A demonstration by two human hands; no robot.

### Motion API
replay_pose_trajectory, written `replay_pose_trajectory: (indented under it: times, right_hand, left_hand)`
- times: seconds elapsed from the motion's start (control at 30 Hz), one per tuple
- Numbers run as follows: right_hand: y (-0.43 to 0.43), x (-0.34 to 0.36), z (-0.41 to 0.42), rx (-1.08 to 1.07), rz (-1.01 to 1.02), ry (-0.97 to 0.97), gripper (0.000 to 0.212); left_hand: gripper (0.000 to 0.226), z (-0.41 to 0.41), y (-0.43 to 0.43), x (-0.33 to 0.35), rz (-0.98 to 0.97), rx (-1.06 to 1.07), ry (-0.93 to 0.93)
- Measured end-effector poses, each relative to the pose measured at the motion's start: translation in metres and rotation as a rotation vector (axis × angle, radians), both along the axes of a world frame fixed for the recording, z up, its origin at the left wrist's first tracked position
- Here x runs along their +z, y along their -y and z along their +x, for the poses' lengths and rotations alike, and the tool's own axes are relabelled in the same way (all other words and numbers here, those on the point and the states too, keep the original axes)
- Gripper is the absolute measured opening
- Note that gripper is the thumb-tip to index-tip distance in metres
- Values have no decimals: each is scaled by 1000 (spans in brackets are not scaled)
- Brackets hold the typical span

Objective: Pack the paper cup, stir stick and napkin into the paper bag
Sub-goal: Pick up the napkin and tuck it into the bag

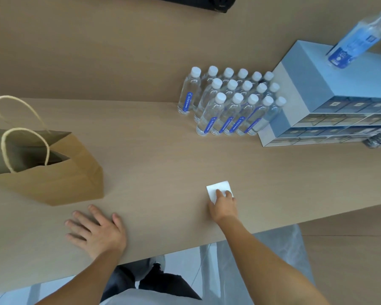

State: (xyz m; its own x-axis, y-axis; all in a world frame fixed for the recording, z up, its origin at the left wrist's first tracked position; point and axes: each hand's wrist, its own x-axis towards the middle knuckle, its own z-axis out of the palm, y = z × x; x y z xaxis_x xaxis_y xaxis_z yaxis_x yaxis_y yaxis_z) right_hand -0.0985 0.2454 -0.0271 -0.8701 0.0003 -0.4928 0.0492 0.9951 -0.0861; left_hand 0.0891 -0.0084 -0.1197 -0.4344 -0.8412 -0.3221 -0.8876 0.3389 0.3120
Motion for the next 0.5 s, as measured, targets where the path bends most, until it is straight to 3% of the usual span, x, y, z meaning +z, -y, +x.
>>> replay_pose_trajectory:
  times: [0.37, 0.5]
  right_hand:
    - [-6, -8, -13, 195, 124, -135, 34]
    - [0, -4, -15, 58, -72, -111, 26]
  left_hand:
    - [76, -8, -1, 10, 36, -18, 147]
    - [77, -5, 2, 15, 32, -45, 166]
